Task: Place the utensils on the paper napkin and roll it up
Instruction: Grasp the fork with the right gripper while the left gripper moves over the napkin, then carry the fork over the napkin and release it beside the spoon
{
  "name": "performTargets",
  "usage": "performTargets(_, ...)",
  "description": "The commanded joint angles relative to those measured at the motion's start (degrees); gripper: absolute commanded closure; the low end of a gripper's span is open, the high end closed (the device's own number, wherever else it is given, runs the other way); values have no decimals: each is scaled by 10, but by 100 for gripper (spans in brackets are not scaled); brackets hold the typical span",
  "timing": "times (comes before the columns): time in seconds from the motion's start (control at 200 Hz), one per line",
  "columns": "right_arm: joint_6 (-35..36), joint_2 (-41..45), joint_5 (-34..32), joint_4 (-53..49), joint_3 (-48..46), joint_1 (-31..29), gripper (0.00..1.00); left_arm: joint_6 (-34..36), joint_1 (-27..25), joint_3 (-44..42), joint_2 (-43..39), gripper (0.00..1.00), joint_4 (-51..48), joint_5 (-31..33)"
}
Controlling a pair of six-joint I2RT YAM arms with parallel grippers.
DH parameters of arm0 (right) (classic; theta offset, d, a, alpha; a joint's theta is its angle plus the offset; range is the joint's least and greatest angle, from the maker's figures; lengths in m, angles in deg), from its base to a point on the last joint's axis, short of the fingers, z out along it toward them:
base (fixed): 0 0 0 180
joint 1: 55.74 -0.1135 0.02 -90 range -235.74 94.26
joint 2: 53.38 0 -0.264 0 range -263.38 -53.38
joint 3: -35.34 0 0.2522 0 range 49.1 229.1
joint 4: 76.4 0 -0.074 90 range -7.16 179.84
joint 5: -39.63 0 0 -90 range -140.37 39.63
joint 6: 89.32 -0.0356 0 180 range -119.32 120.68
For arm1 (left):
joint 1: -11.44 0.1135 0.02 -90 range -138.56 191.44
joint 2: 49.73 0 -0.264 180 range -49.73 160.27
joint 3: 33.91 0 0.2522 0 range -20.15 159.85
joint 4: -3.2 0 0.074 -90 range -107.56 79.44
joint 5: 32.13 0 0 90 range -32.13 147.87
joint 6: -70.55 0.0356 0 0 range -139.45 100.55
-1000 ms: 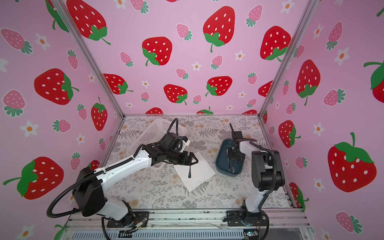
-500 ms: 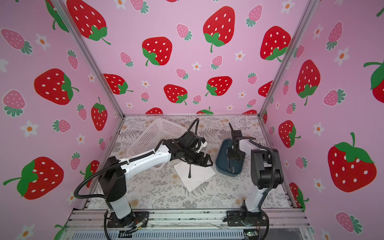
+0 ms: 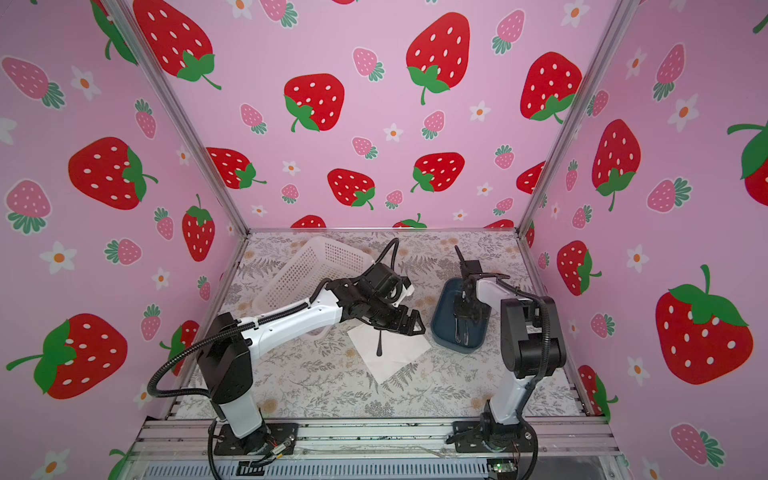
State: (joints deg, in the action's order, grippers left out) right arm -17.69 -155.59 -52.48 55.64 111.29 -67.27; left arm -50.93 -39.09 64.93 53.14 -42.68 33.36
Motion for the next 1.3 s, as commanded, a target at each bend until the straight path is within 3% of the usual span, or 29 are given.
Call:
performTargets(0.0,-6,-14,-3,-66,-18,-4,96,6,-3,-2,-23,4,-15,3)
performTargets(0.325,-23,79,-19,-97,38,-5,99,10,1,-29,-58,5,-21,42)
performTargets(0.57,-37,141,21,-115,67,-20,98,-17,18,-75,-96,5,6,69)
performTargets(0.78,-98,155,26,-91,74,-124,98,-36,28,-110,-135,5,16,117)
performTargets(0.976,-175,102,45,-23,68,-244,98,-60,38,-172,-206,5,29,196)
performTargets(1.296,-253,-16,67,48,81,-331,98,-79,63,-248,-292,5,44,231)
